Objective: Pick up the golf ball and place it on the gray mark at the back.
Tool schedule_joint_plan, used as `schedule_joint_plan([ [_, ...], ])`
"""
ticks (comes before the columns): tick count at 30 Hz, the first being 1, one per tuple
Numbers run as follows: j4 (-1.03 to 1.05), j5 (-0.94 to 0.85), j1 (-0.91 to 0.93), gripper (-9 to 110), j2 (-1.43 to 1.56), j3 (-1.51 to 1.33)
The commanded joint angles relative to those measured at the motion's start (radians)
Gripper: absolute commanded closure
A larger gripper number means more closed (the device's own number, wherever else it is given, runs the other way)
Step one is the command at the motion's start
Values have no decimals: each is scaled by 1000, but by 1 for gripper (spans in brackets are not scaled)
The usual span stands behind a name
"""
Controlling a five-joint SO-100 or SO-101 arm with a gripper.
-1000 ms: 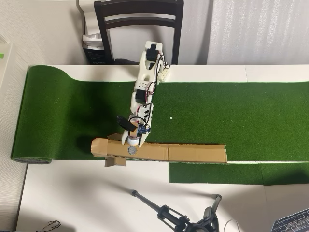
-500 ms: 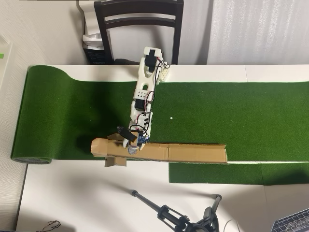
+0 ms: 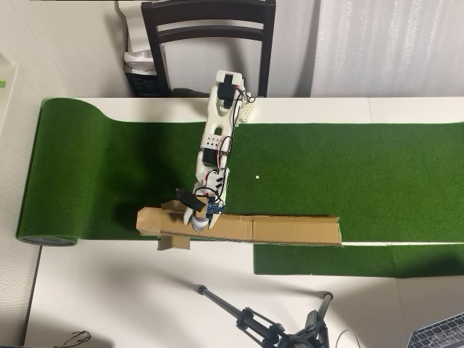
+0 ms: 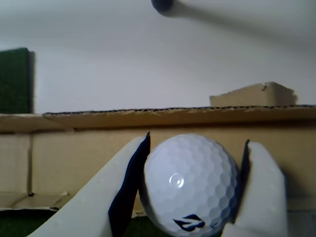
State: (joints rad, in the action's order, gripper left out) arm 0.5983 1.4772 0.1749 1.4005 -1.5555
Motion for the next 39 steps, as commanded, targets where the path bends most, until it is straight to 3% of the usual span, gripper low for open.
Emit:
schedule_joint_plan([
  [1, -41, 6, 11, 81, 41, 121],
  [27, -78, 37, 12, 80, 38, 109],
  [33, -77, 34, 12, 73, 38, 109],
  [39, -75, 32, 12, 72, 38, 109],
])
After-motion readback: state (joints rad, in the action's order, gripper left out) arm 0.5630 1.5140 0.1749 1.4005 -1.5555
